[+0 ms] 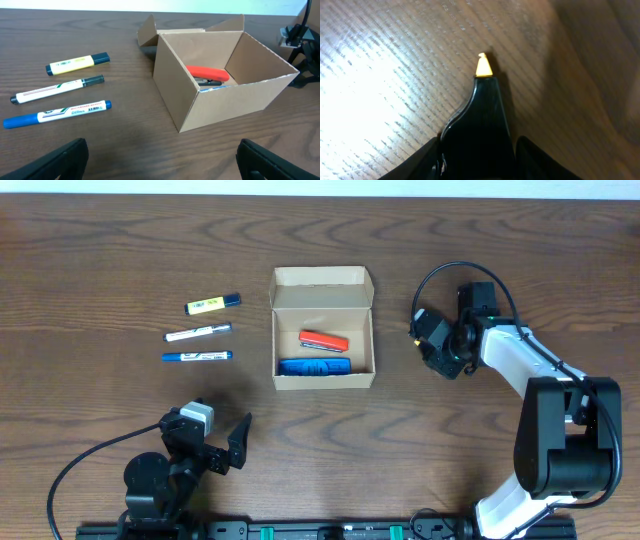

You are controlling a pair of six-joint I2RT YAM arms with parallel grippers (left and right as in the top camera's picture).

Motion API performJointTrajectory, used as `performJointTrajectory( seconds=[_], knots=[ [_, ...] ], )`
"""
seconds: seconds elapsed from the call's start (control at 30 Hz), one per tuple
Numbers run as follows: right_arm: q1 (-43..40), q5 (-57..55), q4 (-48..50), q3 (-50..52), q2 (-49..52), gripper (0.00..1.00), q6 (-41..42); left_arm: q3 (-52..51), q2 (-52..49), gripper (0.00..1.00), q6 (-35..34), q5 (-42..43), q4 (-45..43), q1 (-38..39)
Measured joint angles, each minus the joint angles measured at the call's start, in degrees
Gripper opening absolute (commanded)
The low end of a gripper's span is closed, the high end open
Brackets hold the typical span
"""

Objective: Pack container
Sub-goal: 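Move right gripper to the black correction tape and grasp it, then place the black correction tape into the box and release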

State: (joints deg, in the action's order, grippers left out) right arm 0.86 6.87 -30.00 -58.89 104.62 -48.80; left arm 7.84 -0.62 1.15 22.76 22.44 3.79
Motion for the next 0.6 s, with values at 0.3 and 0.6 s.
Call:
performJointTrajectory(
  seconds=[0.3, 0.6],
  knots=[
    [0.11, -0.15, 2.05, -0.09, 0.02, 0.36, 8.57, 0.00, 0.00, 0.95, 0.00, 0.00, 0.00, 0.00],
    [4.42, 3.21, -0.44, -9.97, -0.22, 0.36, 21.97, 0.00, 0.00, 0.95, 0.00, 0.02, 0.00, 0.00]
  ],
)
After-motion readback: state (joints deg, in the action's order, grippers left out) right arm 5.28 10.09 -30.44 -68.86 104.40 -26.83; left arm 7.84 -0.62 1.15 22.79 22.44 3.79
